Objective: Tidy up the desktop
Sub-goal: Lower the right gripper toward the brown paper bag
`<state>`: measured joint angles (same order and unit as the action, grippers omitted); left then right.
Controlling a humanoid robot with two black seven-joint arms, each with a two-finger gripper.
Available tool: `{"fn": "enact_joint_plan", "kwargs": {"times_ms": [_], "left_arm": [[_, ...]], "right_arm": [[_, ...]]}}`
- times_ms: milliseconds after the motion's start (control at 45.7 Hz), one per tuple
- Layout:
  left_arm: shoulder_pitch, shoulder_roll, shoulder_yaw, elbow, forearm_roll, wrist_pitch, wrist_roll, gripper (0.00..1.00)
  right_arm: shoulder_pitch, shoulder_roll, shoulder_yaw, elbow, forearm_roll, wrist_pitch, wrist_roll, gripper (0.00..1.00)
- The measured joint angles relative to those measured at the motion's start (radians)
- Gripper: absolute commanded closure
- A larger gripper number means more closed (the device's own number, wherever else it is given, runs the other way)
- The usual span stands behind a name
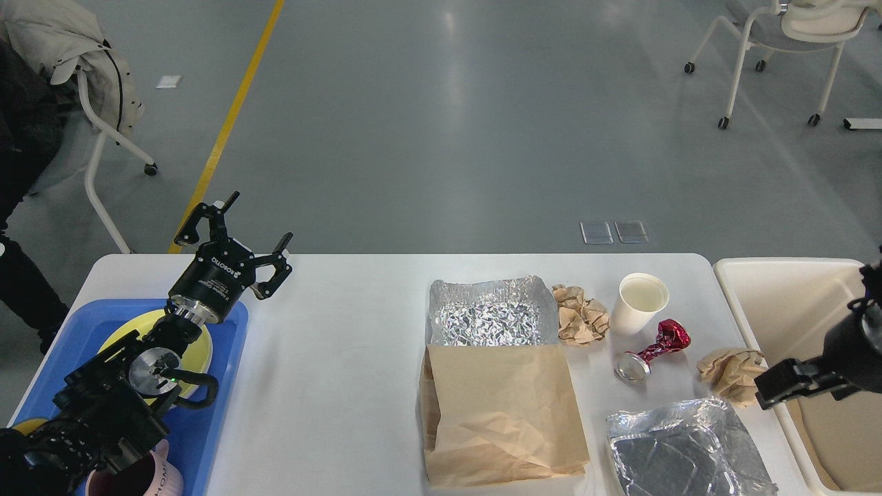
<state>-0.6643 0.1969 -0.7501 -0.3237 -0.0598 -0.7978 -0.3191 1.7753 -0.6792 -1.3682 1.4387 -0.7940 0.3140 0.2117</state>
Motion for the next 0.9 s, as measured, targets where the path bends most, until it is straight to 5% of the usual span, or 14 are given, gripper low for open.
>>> {"fn": "enact_joint_plan", "kwargs": {"times_ms": [460,898], "left_arm": [[0.0,0.0,0.0,0.0,0.0,-0.001,0.0,0.0],[0.0,0.0,0.0,0.0,0.0,-0.001,0.0,0.0]], "right_arm": [[-0.34,0.048,0.131,-0.157,0.046,-0.212,0.001,0.0],[-0.238,0.149,0.187,-0.12,0.242,-0.213,0.003,0.0]]}}
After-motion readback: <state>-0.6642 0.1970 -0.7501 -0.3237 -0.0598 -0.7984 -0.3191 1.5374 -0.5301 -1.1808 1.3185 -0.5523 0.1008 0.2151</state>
